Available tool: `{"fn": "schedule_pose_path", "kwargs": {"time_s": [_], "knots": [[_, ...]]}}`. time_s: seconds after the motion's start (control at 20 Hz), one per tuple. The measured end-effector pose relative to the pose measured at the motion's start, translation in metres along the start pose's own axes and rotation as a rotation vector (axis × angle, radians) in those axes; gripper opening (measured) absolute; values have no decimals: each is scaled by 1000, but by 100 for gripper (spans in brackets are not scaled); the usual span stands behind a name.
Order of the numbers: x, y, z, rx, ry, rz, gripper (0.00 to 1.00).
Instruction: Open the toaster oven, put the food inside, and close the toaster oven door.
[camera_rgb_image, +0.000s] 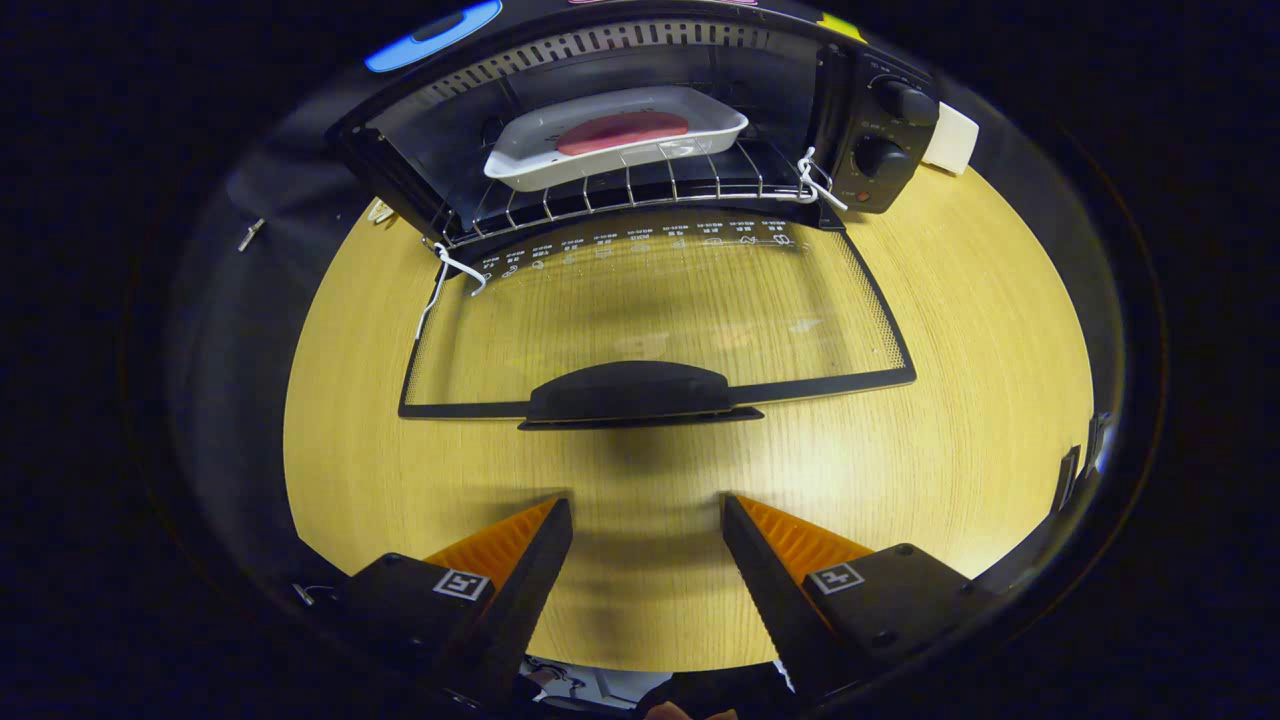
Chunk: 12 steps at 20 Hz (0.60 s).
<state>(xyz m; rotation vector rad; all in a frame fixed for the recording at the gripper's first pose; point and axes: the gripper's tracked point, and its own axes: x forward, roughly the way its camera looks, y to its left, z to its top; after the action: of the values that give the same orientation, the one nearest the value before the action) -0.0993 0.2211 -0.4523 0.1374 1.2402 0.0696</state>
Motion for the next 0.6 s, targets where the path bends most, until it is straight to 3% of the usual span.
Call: {"fn": "schedule_pose_path", "kwargs": {"time_s": [0.4,0.6], "knots": [[14,-6,37,46,-25,-34,99],[2,-14,43,-20,-92,-55,99]]}}
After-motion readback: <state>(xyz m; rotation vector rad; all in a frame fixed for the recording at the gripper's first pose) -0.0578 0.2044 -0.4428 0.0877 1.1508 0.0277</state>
